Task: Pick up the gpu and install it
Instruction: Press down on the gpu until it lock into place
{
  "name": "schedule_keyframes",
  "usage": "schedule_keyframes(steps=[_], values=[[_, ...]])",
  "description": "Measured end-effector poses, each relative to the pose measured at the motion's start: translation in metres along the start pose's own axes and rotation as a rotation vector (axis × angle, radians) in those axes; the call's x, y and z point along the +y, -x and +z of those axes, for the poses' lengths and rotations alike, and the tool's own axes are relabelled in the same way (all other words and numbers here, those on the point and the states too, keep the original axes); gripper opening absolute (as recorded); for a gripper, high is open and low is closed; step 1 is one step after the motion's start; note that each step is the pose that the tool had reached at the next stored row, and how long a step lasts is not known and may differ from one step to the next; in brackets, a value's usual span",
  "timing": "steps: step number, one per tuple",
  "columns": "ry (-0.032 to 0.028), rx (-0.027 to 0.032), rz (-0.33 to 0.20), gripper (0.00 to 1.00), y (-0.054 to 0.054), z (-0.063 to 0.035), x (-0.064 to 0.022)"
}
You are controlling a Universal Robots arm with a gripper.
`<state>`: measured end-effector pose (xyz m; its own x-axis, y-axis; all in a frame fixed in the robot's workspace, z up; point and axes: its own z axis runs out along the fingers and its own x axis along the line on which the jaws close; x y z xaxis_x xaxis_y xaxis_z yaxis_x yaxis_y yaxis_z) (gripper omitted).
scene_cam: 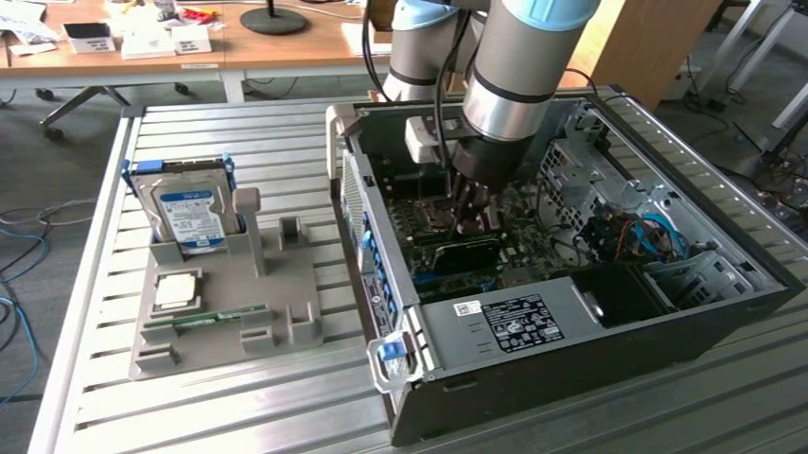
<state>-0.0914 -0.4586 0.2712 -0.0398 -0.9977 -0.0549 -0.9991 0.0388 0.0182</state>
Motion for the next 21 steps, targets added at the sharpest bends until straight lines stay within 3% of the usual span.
schedule_keyframes(steps=[21], values=[[0.0, 0.0002, 0.0, 0.11, -0.0001, 0.0082, 0.0001]])
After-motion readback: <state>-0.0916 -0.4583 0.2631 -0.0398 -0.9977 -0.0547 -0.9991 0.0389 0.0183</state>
